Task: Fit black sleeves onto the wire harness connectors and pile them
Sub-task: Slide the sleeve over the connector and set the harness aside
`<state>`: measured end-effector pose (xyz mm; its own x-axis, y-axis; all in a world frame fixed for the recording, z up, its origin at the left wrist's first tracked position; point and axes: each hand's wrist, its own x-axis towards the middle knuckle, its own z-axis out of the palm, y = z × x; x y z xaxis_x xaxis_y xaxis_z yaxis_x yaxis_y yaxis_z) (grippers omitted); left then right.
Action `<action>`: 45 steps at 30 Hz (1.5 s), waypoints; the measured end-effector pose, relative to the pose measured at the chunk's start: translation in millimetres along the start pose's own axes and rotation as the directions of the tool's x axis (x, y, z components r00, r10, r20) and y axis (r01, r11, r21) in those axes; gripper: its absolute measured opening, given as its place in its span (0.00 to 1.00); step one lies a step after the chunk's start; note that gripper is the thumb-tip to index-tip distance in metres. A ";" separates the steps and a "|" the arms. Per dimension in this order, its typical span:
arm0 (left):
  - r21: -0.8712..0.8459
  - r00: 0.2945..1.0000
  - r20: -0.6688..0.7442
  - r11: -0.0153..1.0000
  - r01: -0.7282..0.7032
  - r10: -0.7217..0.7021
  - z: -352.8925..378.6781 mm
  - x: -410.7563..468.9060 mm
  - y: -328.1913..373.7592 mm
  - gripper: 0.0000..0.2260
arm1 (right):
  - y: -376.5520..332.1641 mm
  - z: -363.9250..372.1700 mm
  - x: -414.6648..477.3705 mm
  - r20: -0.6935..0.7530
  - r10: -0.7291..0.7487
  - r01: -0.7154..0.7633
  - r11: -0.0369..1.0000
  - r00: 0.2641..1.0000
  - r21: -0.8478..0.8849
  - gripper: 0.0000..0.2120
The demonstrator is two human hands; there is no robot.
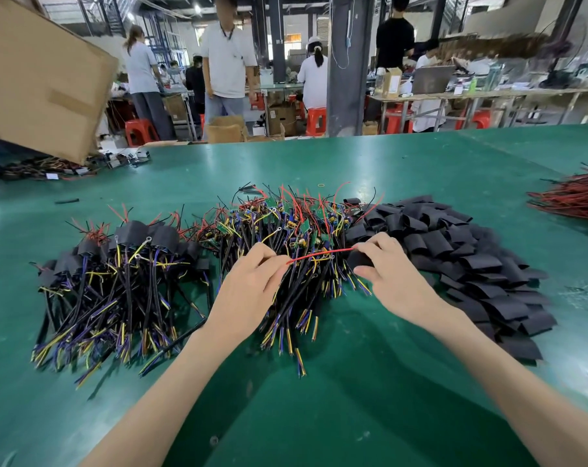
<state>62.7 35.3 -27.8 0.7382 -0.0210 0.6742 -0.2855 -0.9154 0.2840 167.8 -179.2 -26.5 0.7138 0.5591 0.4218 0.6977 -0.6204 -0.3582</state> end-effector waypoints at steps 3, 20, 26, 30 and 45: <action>0.005 1.000 0.011 1.000 -0.011 0.011 -1.3 0.6 2.0 0.08 | 0.0 -2.6 1.3 -0.020 0.025 -0.024 0.999 0.999 0.047 0.17; 0.032 1.000 -0.002 0.999 -0.013 0.013 -1.9 0.8 -0.4 0.07 | -8.5 -14.9 -0.1 -0.077 -0.012 0.017 0.998 0.997 0.059 0.17; 0.114 0.991 0.035 0.985 -0.130 0.126 1.5 1.1 4.3 0.04 | -19.2 -11.5 -6.2 -0.052 -0.165 0.152 0.969 0.985 -0.196 0.18; 0.077 0.991 0.038 0.988 -0.134 0.132 2.3 0.5 14.6 0.07 | -29.0 -7.2 -10.4 -0.051 -0.235 0.204 0.918 0.971 -0.340 0.19; 0.131 1.000 0.015 0.991 0.010 -0.012 -6.9 -1.0 5.4 0.13 | -18.5 -13.5 -3.2 0.078 -0.023 0.010 0.988 0.997 0.154 0.19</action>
<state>56.2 33.1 -22.2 0.7508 -0.0166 0.6603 -0.1960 -0.9603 0.1987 151.8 -177.0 -10.0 0.7004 0.6143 0.3635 0.7062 -0.5226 -0.4776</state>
